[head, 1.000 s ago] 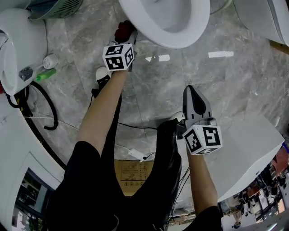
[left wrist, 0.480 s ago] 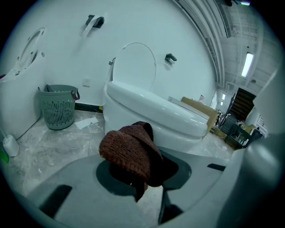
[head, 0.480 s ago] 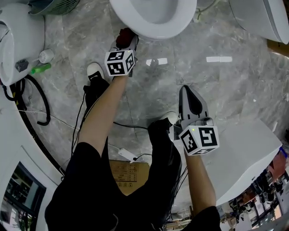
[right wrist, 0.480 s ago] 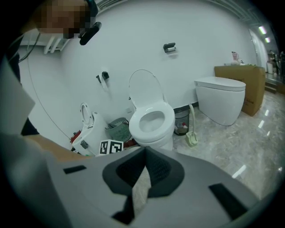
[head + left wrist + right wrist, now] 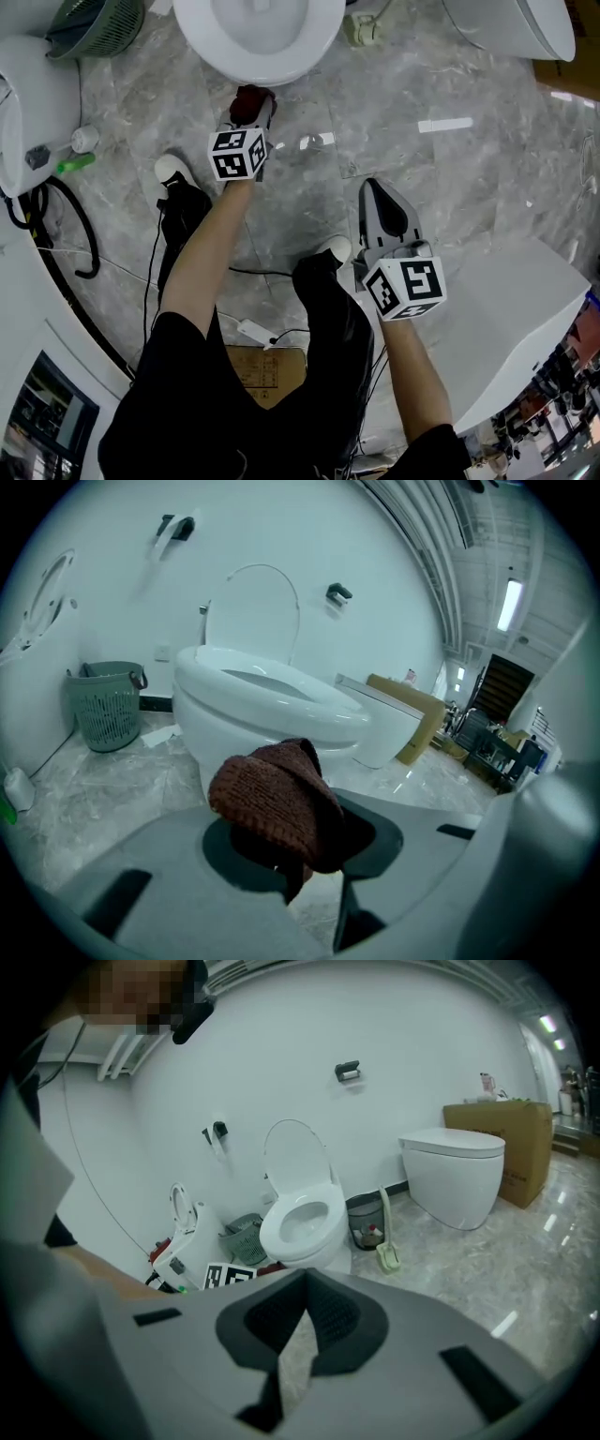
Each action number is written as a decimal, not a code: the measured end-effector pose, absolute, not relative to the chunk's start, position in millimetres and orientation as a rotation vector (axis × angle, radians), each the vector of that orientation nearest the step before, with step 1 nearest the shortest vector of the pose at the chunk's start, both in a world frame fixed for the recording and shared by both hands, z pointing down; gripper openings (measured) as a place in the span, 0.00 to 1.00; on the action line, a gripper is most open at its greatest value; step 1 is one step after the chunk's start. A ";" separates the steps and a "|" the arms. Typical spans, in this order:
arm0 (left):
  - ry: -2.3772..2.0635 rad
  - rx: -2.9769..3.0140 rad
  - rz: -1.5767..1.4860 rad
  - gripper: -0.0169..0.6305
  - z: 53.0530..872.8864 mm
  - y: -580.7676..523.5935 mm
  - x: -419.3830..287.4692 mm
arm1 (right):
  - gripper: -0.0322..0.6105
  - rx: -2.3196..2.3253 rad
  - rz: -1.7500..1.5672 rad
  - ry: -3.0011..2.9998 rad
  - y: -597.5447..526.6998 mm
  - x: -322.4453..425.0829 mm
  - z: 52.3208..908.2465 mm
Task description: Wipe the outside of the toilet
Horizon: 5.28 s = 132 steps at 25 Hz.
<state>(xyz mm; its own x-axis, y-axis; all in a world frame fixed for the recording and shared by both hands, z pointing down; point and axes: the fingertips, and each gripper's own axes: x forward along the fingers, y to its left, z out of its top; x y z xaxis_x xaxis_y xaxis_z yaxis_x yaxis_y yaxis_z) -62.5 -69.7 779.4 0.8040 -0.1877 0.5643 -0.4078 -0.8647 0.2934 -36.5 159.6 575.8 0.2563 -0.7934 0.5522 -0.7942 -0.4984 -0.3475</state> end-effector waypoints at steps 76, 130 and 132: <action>-1.332 2.284 0.381 0.20 593.9 -77.2 277.3 | 0.05 1.388 0.994 -2.337 11.1 383.5 495.4; -1.579 2.103 0.397 0.19 767.4 -91.6 204.0 | 0.05 1.157 1.036 -2.296 53.1 345.5 630.6; -1.562 2.116 0.421 0.19 766.9 -83.2 192.5 | 0.05 1.142 1.045 -2.299 55.5 331.5 629.3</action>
